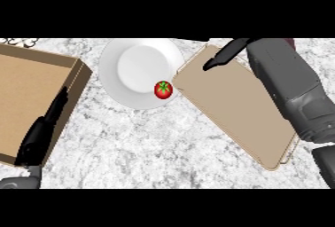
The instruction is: Pick the tomato from the tray and place it in the plate
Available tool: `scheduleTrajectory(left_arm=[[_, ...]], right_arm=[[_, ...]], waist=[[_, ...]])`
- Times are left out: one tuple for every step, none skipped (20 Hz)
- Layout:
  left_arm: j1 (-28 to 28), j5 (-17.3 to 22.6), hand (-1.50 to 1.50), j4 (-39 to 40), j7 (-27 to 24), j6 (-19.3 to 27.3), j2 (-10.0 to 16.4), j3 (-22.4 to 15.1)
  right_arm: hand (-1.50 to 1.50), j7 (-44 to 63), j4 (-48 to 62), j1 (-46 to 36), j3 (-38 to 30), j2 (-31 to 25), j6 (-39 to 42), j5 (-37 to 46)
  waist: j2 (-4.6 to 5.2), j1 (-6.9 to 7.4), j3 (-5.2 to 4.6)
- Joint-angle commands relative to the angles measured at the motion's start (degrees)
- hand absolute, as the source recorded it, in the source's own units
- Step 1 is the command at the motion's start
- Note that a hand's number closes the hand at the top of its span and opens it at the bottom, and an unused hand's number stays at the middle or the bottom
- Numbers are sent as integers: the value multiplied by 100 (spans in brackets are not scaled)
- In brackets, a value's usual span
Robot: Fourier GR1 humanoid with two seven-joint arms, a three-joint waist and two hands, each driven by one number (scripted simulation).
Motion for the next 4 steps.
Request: scheduleTrajectory(left_arm=[[-53,-51,0,64,4,14,-60,-68],[-21,-81,0,81,-56,-14,-14,-78],[-176,-103,0,51,30,10,-105,-162],[-136,-43,0,53,6,12,-69,-66]], right_arm=[[-150,-403,25,181,26,-270,388,57],[-150,-302,33,57,-74,-404,380,-32],[-150,-231,26,10,22,-335,300,68],[-150,-295,31,77,-30,-417,343,23]], waist=[[55,23,7],[70,76,6],[95,93,7],[97,134,10]])
